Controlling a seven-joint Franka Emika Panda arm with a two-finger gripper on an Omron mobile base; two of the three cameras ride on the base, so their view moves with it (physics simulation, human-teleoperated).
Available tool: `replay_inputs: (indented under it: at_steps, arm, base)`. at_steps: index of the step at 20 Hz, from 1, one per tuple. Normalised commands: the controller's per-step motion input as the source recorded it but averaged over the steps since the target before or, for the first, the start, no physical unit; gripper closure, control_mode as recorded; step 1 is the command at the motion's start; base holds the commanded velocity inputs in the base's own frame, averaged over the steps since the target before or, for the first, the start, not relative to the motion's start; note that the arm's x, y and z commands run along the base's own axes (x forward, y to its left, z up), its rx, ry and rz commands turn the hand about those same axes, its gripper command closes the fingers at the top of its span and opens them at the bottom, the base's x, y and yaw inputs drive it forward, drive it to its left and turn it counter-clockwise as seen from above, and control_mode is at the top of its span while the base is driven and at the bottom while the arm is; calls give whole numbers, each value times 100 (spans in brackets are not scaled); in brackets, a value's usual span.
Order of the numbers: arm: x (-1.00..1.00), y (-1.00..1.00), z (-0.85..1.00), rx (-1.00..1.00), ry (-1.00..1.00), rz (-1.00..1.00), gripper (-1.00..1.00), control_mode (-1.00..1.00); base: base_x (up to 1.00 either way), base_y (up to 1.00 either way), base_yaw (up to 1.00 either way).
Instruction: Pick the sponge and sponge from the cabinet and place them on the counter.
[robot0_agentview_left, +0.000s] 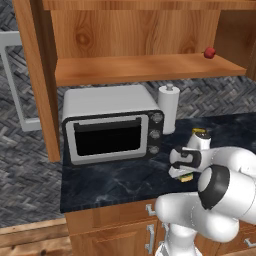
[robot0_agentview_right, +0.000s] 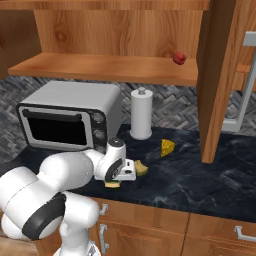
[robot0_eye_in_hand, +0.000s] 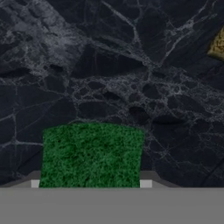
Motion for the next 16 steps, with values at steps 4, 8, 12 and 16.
replay_inputs:
  at_steps: [4, 8, 12, 16]
  arm:
    - [0, 2, -26, 0, 0, 0, 100, -100]
    - [0, 10, -21, 0, 0, 0, -100, -100]
    - [0, 12, -10, 0, 0, 0, -100, -100]
    - [0, 10, -2, 0, 0, 0, -100, -100]
  base:
    - [0, 0, 0]
    - [0, 0, 0]
    - [0, 0, 0]
    - [0, 0, 0]
